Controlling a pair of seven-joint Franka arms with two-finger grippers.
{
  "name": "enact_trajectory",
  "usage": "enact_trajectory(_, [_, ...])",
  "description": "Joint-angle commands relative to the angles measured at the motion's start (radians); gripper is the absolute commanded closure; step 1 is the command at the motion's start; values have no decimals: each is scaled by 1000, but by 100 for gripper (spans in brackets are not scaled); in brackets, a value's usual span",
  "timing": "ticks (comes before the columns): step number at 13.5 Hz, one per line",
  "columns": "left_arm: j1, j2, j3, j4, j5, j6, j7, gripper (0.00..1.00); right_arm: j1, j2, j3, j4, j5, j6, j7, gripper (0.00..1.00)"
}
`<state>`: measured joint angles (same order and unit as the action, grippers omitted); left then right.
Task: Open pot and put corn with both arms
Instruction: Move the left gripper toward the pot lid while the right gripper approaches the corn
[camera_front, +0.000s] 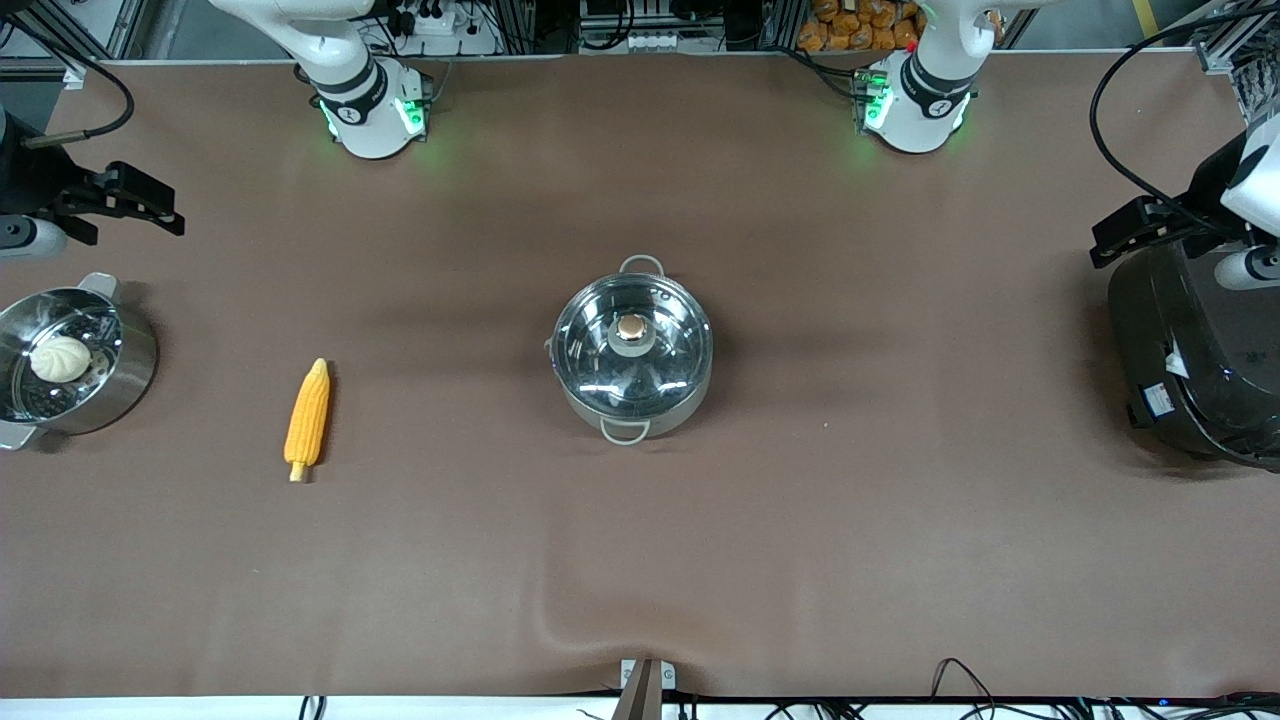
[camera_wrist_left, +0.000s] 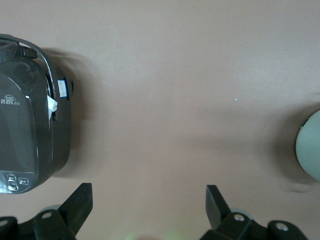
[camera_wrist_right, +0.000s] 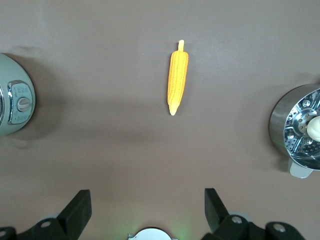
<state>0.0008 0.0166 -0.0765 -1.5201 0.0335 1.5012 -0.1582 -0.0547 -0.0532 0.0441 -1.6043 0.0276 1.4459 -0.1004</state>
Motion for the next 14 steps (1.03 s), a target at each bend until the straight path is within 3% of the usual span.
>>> enact_trajectory(1, [-1,2,-2,24,3,-6,22,0,9,-10,-1,4,-3,-2,18,0])
enact_trajectory(7, [-24,49,-6,61,6,1,13,0,7,-10,-1,4,-3,2,18,0])
enact_trajectory(10, [-47,91,-54,81,2,7,-29,0,6,1,-3,-8,0,1,10,0])
enact_trajectory(14, [-166,182,-97,119,-13,131,-284,0,19,128,-4,-89,-1,157,18,0])
